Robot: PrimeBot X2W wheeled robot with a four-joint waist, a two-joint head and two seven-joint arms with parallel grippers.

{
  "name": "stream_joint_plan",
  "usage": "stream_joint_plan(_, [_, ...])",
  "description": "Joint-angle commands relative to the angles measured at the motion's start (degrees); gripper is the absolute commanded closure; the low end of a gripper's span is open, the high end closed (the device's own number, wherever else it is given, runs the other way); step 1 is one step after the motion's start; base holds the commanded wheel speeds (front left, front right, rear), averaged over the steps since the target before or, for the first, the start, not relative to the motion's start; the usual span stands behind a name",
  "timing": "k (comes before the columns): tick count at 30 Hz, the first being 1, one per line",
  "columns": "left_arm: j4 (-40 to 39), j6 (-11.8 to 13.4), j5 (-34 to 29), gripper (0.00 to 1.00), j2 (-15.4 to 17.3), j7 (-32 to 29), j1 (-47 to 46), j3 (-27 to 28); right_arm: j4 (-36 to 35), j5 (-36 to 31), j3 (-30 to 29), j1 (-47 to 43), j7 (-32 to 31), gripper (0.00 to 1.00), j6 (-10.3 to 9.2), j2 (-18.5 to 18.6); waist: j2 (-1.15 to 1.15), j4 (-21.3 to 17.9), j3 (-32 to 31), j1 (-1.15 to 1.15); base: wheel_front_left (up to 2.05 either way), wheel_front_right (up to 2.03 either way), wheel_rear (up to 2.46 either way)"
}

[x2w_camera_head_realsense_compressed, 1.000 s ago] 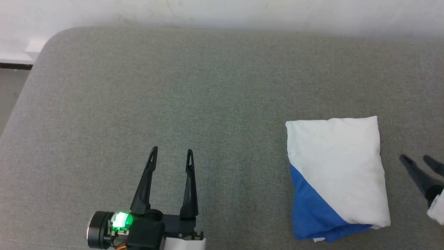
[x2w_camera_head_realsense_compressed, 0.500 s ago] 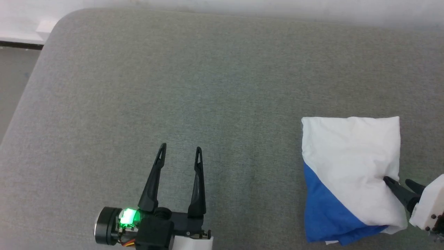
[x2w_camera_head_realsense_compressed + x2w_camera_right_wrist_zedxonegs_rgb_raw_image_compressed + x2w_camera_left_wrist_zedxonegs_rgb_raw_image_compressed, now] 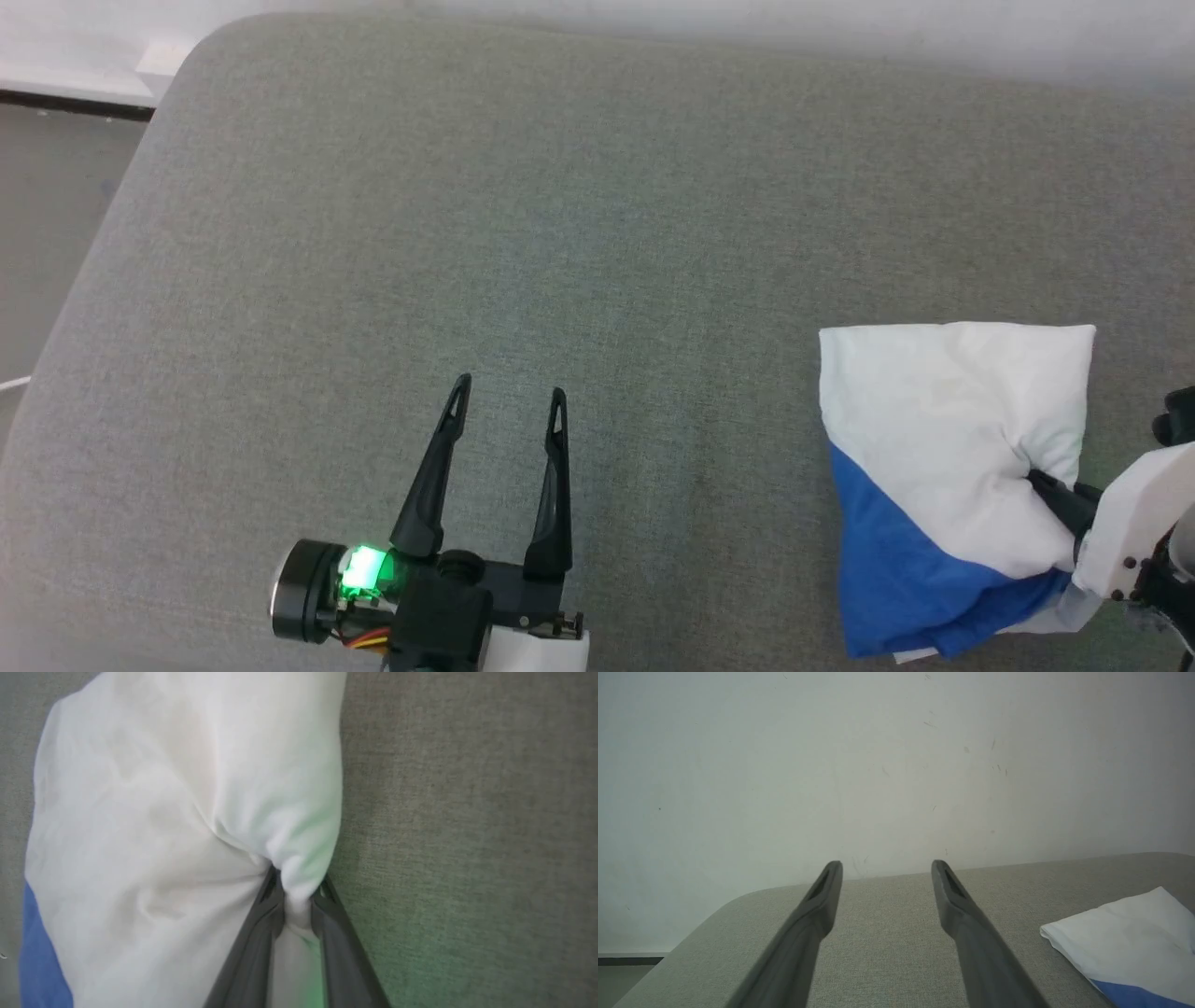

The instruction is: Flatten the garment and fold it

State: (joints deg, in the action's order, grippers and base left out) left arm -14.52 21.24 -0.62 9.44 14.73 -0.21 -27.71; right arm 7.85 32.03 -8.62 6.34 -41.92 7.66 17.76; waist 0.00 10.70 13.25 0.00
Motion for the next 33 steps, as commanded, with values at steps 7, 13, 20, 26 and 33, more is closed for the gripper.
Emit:
stream_joint_plan(7, [0.67,-0.23,0.72,0.00,1.19,0.27,0.37,0.29,0.94,-2.07,3.50,1.21,3.68,1.00,-0.17,0.92,0.00,-4.29,-3.32,0.00,0.00,0.00,0.00])
stream_joint_plan(13, [1.25,-0.70,1.52,0.00,2.13,0.27,0.58,0.90,1.42,-3.96,6.31,4.00,6.09,1.00,-0.17,3.26,0.00,-9.39,-4.98,0.00,0.00,0.00,0.00])
stream_joint_plan(20, [1.80,-1.28,1.82,0.00,2.73,0.27,0.13,1.11,3.14,-5.07,9.52,7.87,7.95,1.00,-0.17,6.52,0.00,-15.56,-5.11,0.00,0.00,0.00,0.00])
stream_joint_plan(26, [2.83,-1.66,1.62,0.00,2.72,0.27,-1.15,0.81,5.94,-5.30,11.57,11.07,9.64,1.00,-0.17,8.78,0.00,-20.84,-4.51,0.00,0.00,0.00,0.00])
stream_joint_plan(33, [3.76,-1.64,1.14,0.00,2.69,0.27,-2.67,0.65,7.50,-3.01,14.41,14.59,11.84,1.00,-0.17,10.60,0.00,-25.61,-2.37,0.00,0.00,0.00,0.00])
